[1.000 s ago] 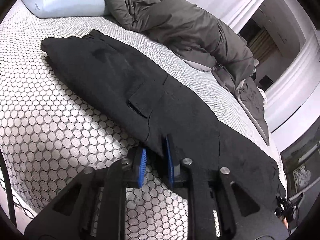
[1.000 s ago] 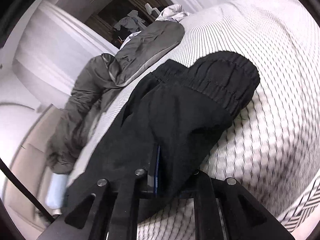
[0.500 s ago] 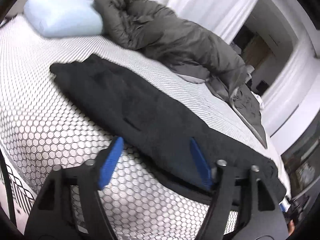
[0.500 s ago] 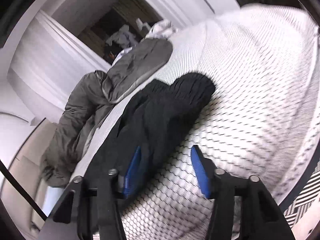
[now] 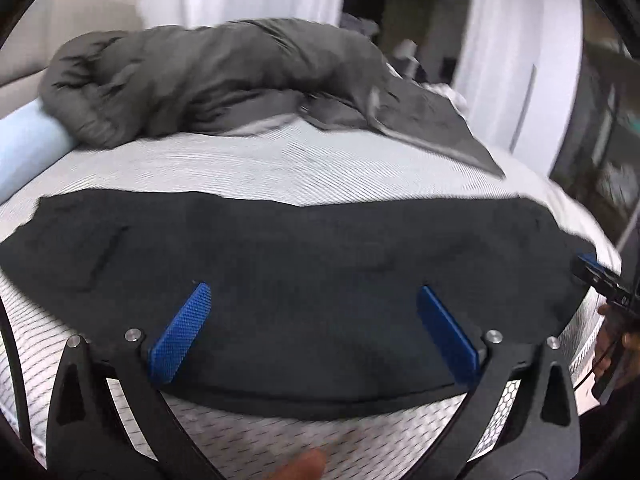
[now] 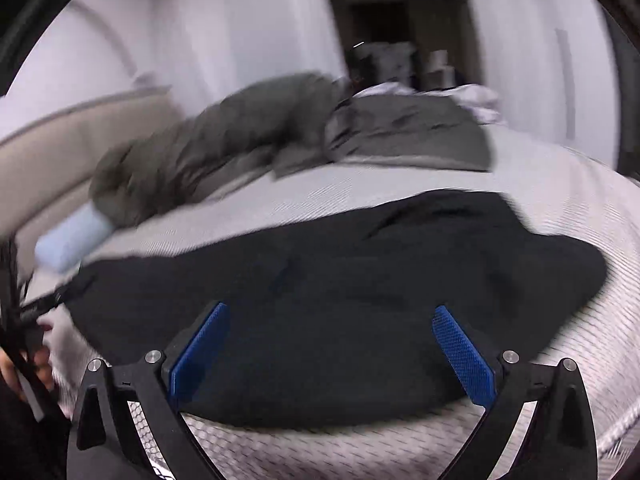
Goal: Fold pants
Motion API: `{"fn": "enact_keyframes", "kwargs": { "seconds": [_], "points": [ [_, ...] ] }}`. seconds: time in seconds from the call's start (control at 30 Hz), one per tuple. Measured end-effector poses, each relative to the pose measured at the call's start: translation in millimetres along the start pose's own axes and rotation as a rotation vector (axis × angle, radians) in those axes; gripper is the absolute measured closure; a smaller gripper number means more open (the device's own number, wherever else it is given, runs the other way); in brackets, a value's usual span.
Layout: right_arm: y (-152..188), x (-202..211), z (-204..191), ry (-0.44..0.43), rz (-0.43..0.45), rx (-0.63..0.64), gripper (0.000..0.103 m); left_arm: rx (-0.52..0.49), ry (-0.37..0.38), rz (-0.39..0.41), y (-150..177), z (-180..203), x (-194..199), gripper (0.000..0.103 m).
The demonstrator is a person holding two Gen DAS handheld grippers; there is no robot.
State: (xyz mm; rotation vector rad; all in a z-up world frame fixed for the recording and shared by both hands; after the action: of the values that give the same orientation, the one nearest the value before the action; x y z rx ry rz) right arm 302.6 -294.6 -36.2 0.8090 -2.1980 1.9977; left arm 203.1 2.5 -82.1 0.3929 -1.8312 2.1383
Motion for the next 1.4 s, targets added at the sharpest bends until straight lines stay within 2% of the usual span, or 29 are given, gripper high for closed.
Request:
{"fn": "enact_keyframes", "kwargs": {
  "seconds": [0.17, 0.23, 0.37, 0.57, 0.67, 0.73, 0.77, 0.8, 0.87, 0.93, 0.97, 1.1, 1.2, 1.3, 1.37, 1.4],
  "points": [
    [15.9, -43.2, -44.2, -0.089, -0.114, 0.085, 0.0, -0.145, 0.06, -0.076, 20.5, 69.4, -25.7, 0.001],
    [27.9, -53.4, -59.9, -0.115, -0.167, 0.132, 0.0, -0.19, 0.062, -0.104, 32.2, 84.8, -31.9, 0.001],
    [50.2, -68.5, -66.6, -0.076, -0.263, 0.224, 0.0, -0.221, 0.048, -0.146, 52.3, 92.5, -40.0, 0.001],
    [56.4, -63.3, -43.7, -0.038, -0.294, 0.244, 0.0, -0.22, 0.036, -0.163, 61.7, 79.6, -46.2, 0.0],
    [48.6, -55.6, 9.2, 0.123, -0.282, 0.266, 0.0, -0.206, 0.034, -0.17, 60.7, 72.0, -47.7, 0.0],
    [39.3, -50.8, 60.3, 0.286, -0.27, 0.251, 0.0, -0.2, 0.031, -0.172, 60.2, 70.0, -46.7, 0.0],
    [32.3, -46.0, 90.5, 0.4, -0.251, 0.247, 0.0, -0.197, 0.03, -0.172, 59.4, 68.4, -47.1, 0.0],
    [29.1, -42.4, 106.2, 0.431, -0.241, 0.232, 0.001, -0.193, 0.032, -0.175, 58.5, 67.6, -47.3, 0.0],
    [29.6, -41.0, 111.9, 0.393, -0.242, 0.179, 0.001, -0.189, 0.03, -0.179, 58.6, 65.4, -48.0, 0.0],
    [28.7, -40.1, 103.7, 0.406, -0.243, 0.225, 0.001, -0.187, 0.029, -0.179, 57.5, 64.3, -47.7, 0.001],
    [28.6, -39.5, 93.3, 0.384, -0.245, 0.242, 0.001, -0.183, 0.032, -0.176, 56.0, 64.2, -47.0, 0.001],
    [21.0, -47.1, 20.1, 0.13, -0.222, 0.238, 0.001, -0.188, 0.044, -0.183, 54.6, 63.3, -50.1, 0.001],
    [29.0, -69.7, -25.5, -0.022, -0.29, 0.239, 0.001, -0.183, 0.045, -0.206, 59.1, 61.6, -56.1, 0.0],
    [44.1, -90.2, -33.5, -0.011, -0.357, 0.348, 0.001, -0.185, 0.054, -0.208, 59.8, 59.6, -57.6, 0.0],
    [45.9, -90.7, -22.0, 0.01, -0.366, 0.386, 0.001, -0.183, 0.06, -0.211, 60.7, 58.0, -59.7, 0.0],
    [41.6, -86.1, -7.3, 0.048, -0.359, 0.393, 0.001, -0.181, 0.061, -0.213, 61.3, 57.6, -60.8, 0.0]
  ]
}}
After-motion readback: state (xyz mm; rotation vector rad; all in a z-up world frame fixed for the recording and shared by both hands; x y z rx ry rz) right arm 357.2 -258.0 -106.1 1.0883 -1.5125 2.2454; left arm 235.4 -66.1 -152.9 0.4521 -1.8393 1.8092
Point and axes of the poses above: each gripper's, at about its wrist camera, not at the fingertips, and x roughly against the way its jaws point, z to its right, y to its underside, the point moved 10 cm from there along -x, roughly the way its jaws point, and after that the axes turned 12 degrees about z, right-handed, at the moved point
